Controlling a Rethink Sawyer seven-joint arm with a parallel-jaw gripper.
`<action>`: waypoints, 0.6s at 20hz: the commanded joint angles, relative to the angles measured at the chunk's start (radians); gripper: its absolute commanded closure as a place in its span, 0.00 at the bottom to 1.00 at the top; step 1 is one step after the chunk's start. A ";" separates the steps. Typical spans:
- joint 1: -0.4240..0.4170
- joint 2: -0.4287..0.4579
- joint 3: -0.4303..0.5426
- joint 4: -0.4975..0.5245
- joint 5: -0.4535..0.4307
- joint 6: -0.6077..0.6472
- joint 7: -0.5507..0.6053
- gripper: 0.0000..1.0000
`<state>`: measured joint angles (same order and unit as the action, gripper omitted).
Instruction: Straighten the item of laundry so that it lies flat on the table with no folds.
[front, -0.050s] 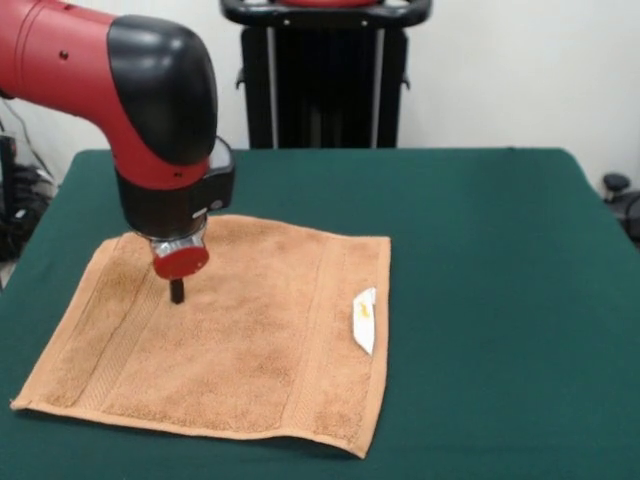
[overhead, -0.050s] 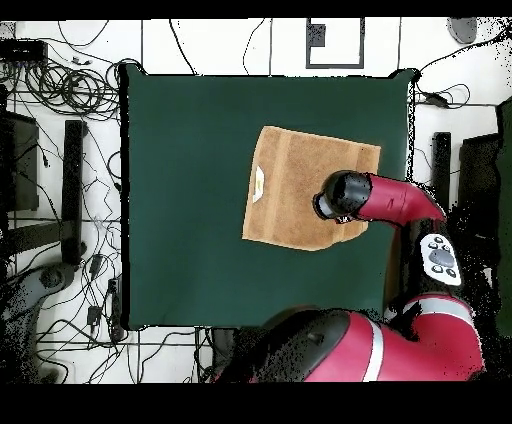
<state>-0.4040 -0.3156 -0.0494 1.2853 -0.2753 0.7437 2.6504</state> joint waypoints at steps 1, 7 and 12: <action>0.000 0.008 0.115 0.071 0.032 -0.107 -0.013 0.00; 0.022 -0.076 0.104 0.272 0.063 -0.201 0.088 0.00; 0.133 -0.123 0.028 0.387 0.121 -0.256 0.270 0.00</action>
<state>-0.3881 -0.4045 -0.0615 1.4537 -0.2357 0.5876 2.6508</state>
